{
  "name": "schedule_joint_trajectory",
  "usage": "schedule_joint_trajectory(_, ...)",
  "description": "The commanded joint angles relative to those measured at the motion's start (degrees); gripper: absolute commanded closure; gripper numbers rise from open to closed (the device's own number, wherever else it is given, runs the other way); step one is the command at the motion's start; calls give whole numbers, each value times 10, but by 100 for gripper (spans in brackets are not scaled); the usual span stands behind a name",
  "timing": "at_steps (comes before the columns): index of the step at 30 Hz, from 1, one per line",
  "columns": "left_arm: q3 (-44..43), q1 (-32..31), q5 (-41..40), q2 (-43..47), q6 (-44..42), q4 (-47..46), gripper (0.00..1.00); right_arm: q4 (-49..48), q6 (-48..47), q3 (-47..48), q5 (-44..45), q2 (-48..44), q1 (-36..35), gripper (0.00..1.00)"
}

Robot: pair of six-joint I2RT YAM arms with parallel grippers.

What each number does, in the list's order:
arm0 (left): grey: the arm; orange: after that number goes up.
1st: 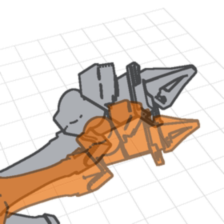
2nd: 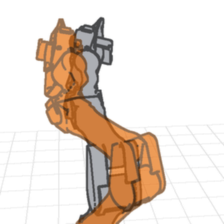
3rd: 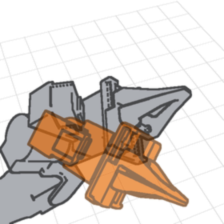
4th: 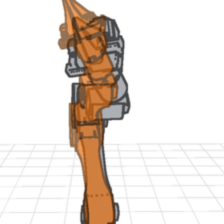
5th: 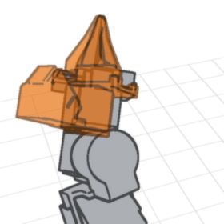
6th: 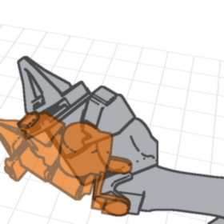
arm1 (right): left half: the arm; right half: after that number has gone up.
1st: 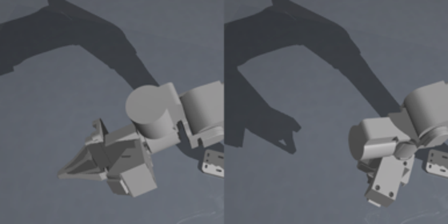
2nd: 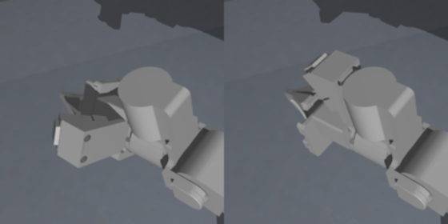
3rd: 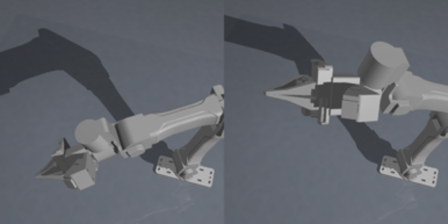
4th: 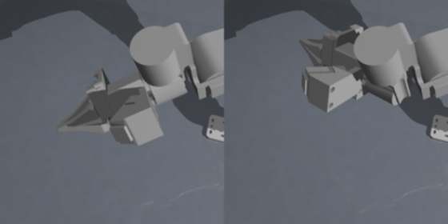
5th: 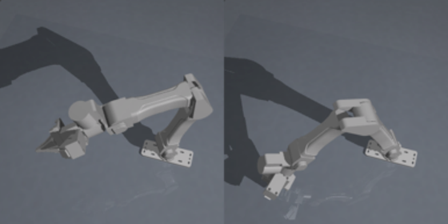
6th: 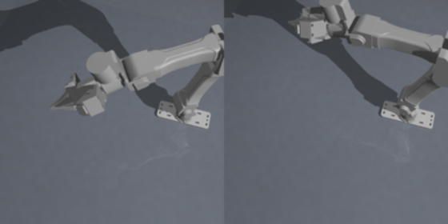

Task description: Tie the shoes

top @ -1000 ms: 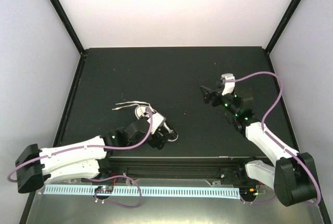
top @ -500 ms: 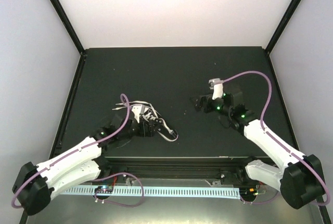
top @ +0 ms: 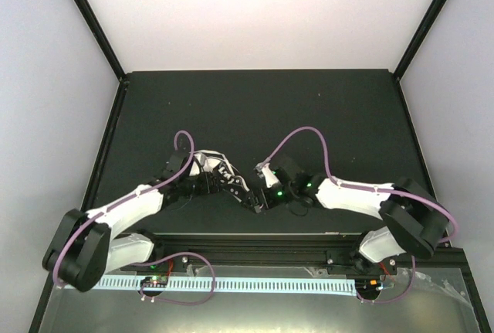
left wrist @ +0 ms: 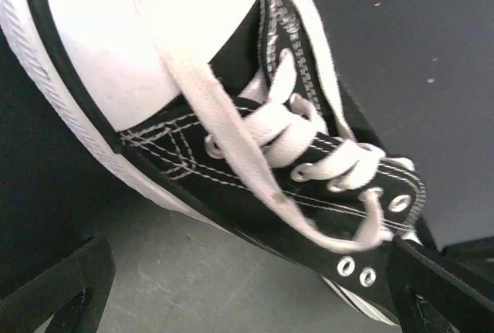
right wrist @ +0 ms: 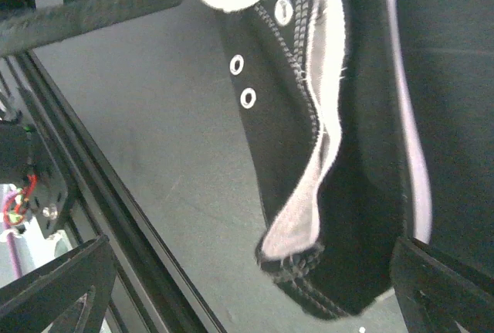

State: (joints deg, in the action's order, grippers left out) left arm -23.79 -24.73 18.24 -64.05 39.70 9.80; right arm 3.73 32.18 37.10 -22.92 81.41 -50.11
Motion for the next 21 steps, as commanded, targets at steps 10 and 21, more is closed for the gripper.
schedule_joint_trajectory(10,-67,6,123,-166,-93,-143,1,-11,47,44,34,58,-89,0)
schedule_joint_trajectory(21,-113,3,90,-126,-135,-89,1,95,38,27,185,-94,-96,0)
